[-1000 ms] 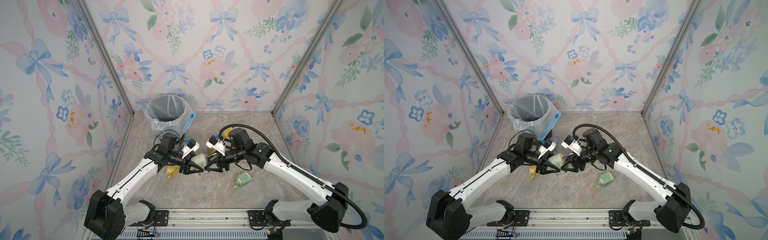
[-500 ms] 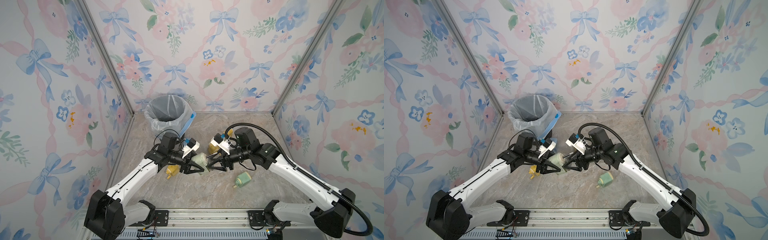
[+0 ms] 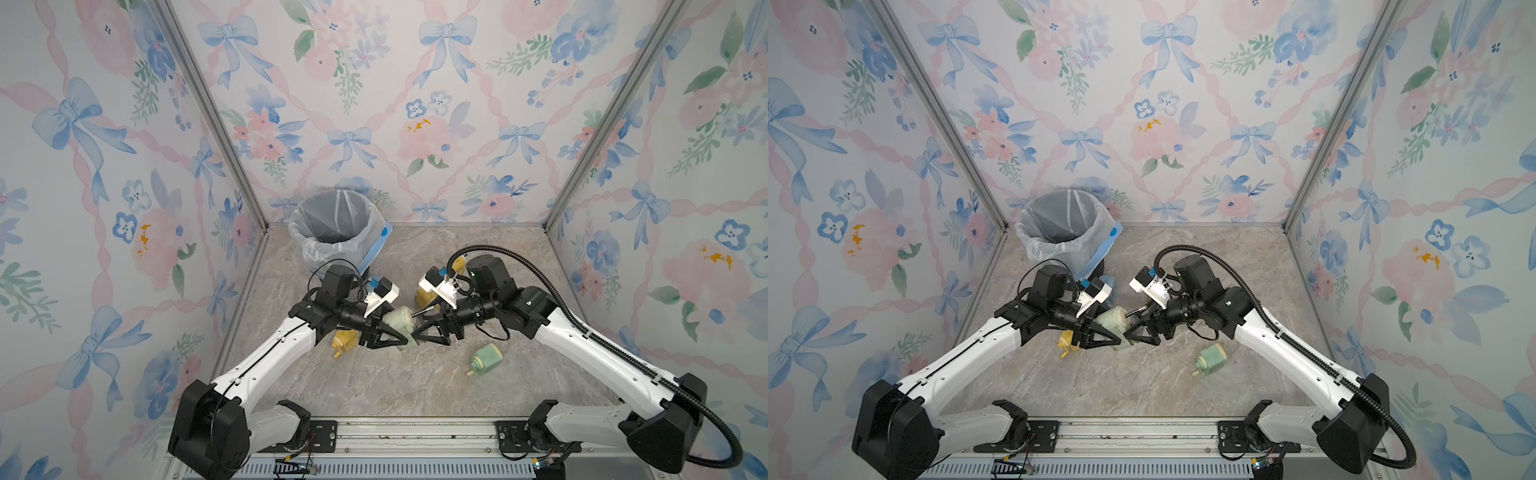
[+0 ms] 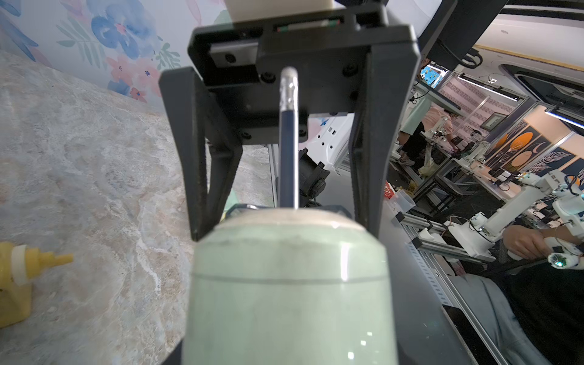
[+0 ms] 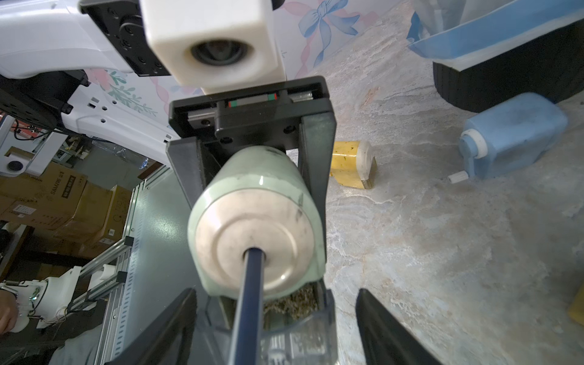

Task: Take out the pencil sharpener tray and clean the shavings
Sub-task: Open the container of the pencil sharpener.

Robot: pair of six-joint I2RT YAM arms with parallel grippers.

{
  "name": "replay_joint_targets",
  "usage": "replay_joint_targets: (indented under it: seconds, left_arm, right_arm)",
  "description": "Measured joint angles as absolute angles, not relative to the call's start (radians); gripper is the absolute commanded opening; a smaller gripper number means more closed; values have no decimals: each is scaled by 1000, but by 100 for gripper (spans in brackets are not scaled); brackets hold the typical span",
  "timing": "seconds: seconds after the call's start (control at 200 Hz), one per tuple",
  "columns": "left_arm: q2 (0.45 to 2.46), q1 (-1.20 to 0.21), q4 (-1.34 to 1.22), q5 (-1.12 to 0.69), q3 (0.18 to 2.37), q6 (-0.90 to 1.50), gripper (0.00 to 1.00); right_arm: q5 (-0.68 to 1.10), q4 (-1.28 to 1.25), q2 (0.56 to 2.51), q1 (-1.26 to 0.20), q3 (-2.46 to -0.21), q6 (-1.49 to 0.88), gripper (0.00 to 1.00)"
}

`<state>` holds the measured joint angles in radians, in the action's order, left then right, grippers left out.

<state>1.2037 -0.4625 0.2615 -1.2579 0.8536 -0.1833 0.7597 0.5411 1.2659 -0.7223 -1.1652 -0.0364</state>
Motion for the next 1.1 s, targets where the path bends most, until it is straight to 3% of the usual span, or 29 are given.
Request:
replay_joint_targets:
  seconds: [0.145,0.41,1.1]
  left_arm:
    - [1200,-461,263,-1254,854,-183,0]
    - [1200,-461,280,-1252,854,-175,0]
    - [1110,-382,286,-1250,856,-171,0]
  right_arm:
    - [749,542,1279,-730,-1164,-36,75]
    - [749,538,1277,-736,-1164,-5,54]
    - [748,539,1172,-645,-1164,-16,48]
